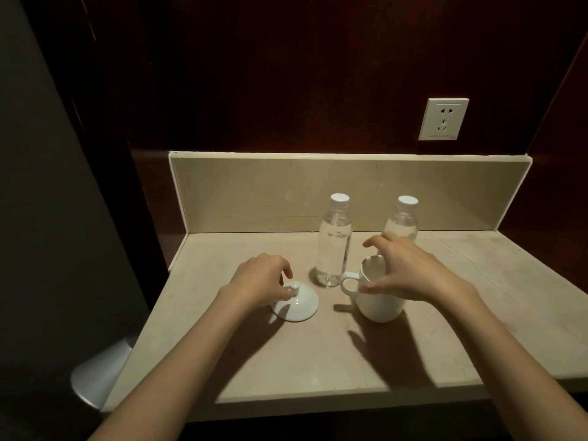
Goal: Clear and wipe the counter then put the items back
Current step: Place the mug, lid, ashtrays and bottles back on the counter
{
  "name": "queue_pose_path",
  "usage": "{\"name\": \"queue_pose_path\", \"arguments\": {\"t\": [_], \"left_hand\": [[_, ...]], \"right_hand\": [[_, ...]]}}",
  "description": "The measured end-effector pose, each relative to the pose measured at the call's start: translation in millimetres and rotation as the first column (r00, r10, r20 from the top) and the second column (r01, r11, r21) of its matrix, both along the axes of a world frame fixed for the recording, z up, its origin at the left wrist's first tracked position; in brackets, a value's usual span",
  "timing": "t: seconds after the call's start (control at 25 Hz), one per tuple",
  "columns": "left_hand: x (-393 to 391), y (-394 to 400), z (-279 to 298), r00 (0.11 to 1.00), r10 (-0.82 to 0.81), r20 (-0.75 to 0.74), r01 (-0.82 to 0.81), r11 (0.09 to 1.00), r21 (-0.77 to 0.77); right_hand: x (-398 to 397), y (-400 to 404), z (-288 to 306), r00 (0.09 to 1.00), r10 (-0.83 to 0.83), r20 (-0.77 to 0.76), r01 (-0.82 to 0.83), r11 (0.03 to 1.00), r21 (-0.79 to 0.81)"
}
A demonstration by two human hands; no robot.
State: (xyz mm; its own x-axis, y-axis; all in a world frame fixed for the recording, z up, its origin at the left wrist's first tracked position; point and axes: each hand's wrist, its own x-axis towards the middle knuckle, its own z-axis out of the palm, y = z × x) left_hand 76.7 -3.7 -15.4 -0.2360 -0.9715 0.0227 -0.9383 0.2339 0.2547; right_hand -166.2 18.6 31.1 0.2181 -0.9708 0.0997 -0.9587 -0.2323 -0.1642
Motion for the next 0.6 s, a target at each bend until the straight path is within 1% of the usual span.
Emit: {"name": "queue_pose_path", "arguments": {"t": [0.08,0.2,0.36,0.52,0.6], "left_hand": [[13,10,6,1.0,0.013,0.02,-0.013,1.0,0.0],[42,30,13,0.998,0.042,0.05,-0.041,0.999,-0.015],[93,69,16,0.994,0.081,0.071,-0.081,0.997,-0.002],[150,117,11,0.988,0.14,0.07,-0.145,0.987,0.066],[176,141,5,0.982,0.175,0.071,-0.18,0.981,0.072]], "right_hand": [[15,8,6,0.999,0.053,-0.004,-0.053,0.998,-0.037],[51,24,8,0.989,0.148,0.0,-0.148,0.988,-0.048],[106,50,-2,0.971,0.238,0.019,-0.238,0.971,0.0],[160,77,-21,0.95,0.311,0.02,-0.311,0.949,0.057],[183,91,-32,0.936,0.349,0.031,-0.351,0.933,0.081]]}}
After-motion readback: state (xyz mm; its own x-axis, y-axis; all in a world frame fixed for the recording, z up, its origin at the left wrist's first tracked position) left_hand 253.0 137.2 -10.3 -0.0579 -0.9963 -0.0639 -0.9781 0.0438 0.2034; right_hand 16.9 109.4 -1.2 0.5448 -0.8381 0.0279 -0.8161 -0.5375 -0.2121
